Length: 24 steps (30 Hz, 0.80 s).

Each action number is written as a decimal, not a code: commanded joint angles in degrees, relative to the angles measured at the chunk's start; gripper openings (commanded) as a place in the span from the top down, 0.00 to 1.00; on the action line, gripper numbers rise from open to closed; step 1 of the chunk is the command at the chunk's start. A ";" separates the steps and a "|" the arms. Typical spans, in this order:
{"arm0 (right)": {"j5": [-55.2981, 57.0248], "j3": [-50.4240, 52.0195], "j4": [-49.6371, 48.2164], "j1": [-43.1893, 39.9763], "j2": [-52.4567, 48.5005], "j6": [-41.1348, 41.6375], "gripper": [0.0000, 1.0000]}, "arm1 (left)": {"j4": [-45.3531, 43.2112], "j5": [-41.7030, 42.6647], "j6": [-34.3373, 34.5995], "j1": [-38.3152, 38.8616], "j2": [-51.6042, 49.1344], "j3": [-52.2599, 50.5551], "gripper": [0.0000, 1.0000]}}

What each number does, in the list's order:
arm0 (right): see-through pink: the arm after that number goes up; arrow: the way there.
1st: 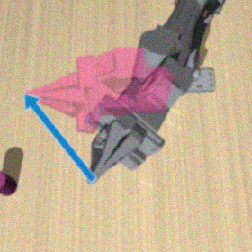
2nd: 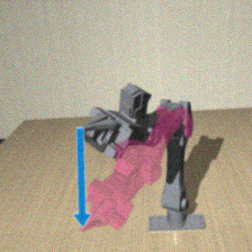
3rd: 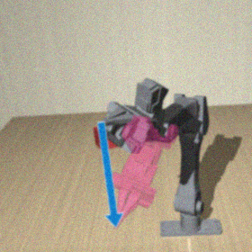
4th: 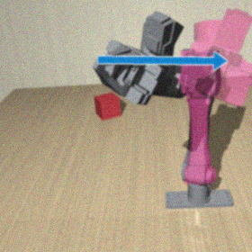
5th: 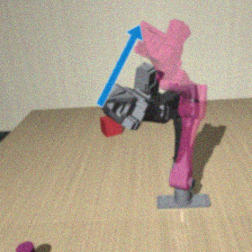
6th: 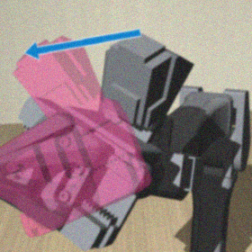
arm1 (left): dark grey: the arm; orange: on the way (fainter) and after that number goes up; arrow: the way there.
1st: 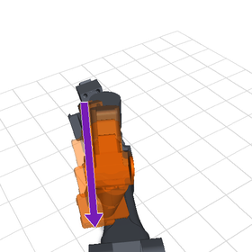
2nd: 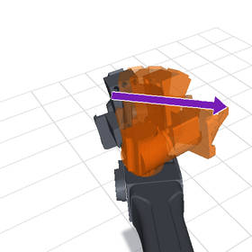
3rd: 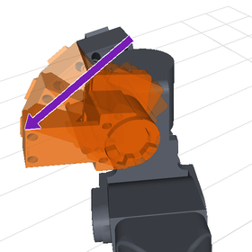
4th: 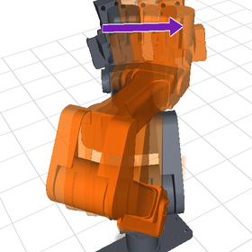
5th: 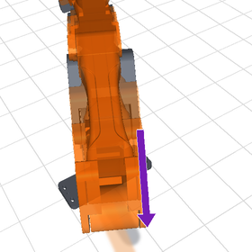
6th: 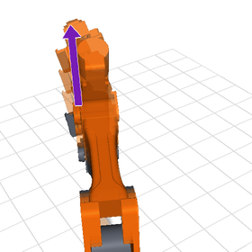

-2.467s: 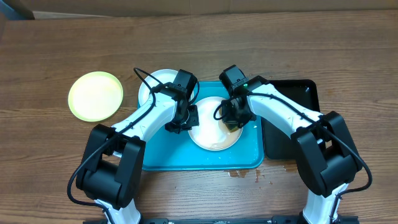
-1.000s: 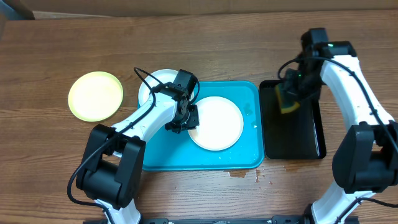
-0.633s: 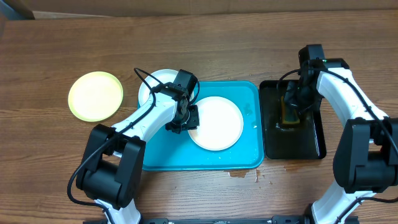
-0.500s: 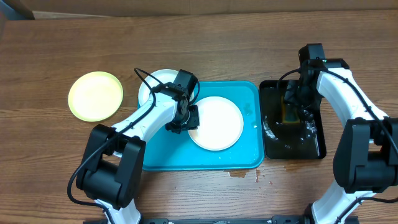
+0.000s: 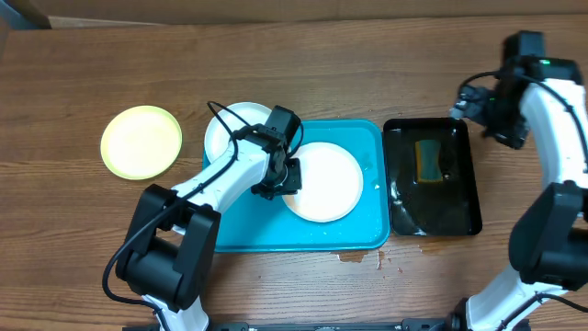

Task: Clean dirty plates on tray and stack at the side
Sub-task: 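Return the sponge to the black tray and raise the right arm, then lift the front white plate with the left gripper off the teal tray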

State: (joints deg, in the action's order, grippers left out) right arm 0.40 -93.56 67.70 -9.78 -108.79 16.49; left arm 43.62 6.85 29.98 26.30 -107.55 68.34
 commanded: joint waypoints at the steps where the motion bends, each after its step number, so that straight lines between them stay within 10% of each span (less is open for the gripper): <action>1: -0.46 -0.57 -0.20 -2.62 1.40 0.22 0.00 | -0.42 -0.02 -0.13 1.38 0.00 -0.39 0.73; 5: -0.46 -0.57 -0.55 -3.96 1.42 0.24 0.00 | -0.94 -1.55 -0.15 1.64 0.00 -0.39 0.71; 8: -0.46 -0.57 -0.55 -4.02 1.42 0.22 0.00 | -1.84 -2.03 -0.13 1.25 0.00 -0.39 0.42; 10: -0.46 -0.57 -0.55 -4.02 1.42 0.22 0.00 | -3.30 -2.91 -0.11 1.05 0.00 -0.39 0.41; 24: -0.46 -0.57 -0.55 -4.02 1.42 0.22 0.00 | -6.71 -6.03 -0.11 1.90 -0.04 -0.83 0.85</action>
State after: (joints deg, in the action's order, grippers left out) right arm 0.21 -93.54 67.35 -13.85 -108.79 16.51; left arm 36.91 2.70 30.09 27.79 -107.55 67.90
